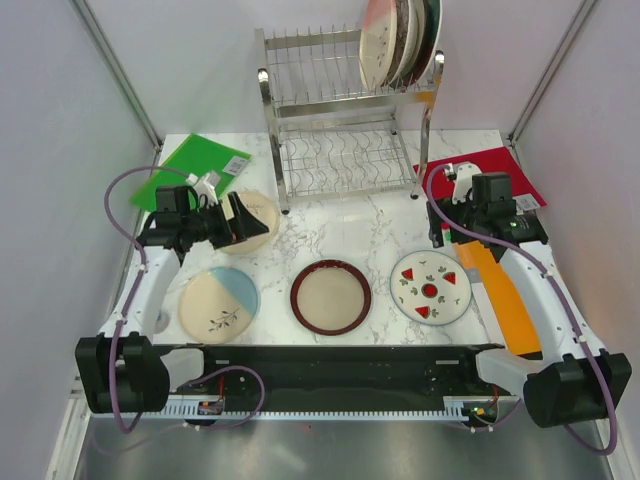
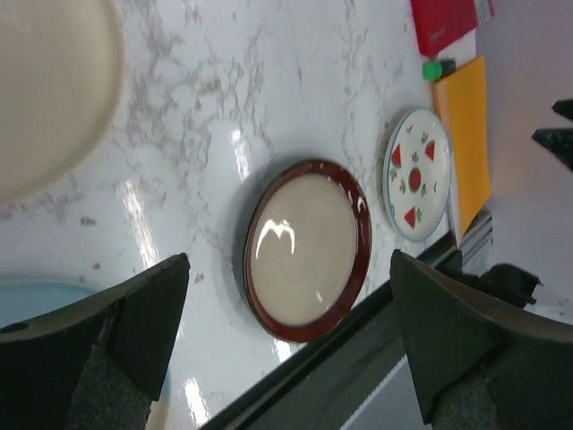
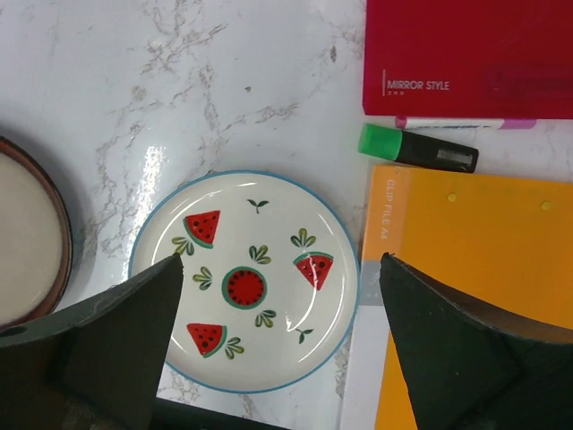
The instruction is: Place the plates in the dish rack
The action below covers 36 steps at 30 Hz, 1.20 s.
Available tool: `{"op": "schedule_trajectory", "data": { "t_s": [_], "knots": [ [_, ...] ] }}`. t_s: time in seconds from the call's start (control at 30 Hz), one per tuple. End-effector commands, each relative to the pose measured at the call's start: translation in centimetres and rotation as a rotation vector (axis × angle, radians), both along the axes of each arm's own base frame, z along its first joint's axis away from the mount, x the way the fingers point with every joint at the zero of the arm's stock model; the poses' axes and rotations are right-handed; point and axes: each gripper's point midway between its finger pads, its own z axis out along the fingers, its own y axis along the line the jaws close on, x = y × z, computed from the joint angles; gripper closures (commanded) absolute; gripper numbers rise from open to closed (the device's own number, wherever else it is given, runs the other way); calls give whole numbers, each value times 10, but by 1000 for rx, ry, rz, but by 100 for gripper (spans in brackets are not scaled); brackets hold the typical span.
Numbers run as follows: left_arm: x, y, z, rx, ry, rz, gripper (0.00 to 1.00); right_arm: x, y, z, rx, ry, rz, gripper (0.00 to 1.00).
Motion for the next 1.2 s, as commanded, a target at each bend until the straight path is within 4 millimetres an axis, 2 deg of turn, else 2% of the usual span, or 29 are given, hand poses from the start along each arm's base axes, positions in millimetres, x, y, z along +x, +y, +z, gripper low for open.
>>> {"op": "schedule_trajectory", "data": {
  "t_s": [0.0, 0.03, 0.1, 0.13, 0.2, 0.27, 0.3, 0.43, 0.5, 0.57, 0.7, 0.97, 1.1, 1.17],
  "knots": [
    [-48, -23, -53, 20, 172, -62, 2, -3, 29, -2, 143, 10, 95, 2],
    [-57, -25, -70, 33, 213, -56, 3, -8, 50, -1, 226, 25, 189, 2],
    [-67, -29, -87, 73, 249, -78, 7, -16, 73, -7, 329, 67, 287, 2],
    [-69, -28, -94, 80, 277, -63, 9, -23, 92, -4, 428, 84, 372, 2],
    [-72, -30, -103, 85, 320, -71, 18, -23, 104, -13, 499, 137, 410, 2],
    [-71, -34, -105, 103, 324, -85, 23, -23, 112, -26, 537, 173, 441, 2],
    [-73, -39, -107, 118, 325, -110, 28, -23, 114, -30, 533, 181, 452, 2],
    [-74, -47, -123, 149, 371, -146, 30, -22, 123, -46, 513, 181, 486, 2],
    [-72, -52, -127, 153, 380, -152, 37, -22, 127, -53, 510, 193, 486, 2],
    [-71, -56, -132, 160, 404, -162, 37, -23, 132, -60, 511, 205, 499, 2],
    [-71, -60, -143, 180, 436, -168, 39, -20, 143, -68, 505, 213, 531, 2],
    [-58, -79, -157, 193, 462, -206, 45, 2, 159, -72, 502, 208, 549, 2],
    [-54, -87, -163, 181, 475, -220, 64, 9, 159, -73, 492, 210, 538, 2],
    [-55, -95, -164, 154, 484, -244, 65, 8, 160, -79, 491, 226, 536, 2]
  ]
}}
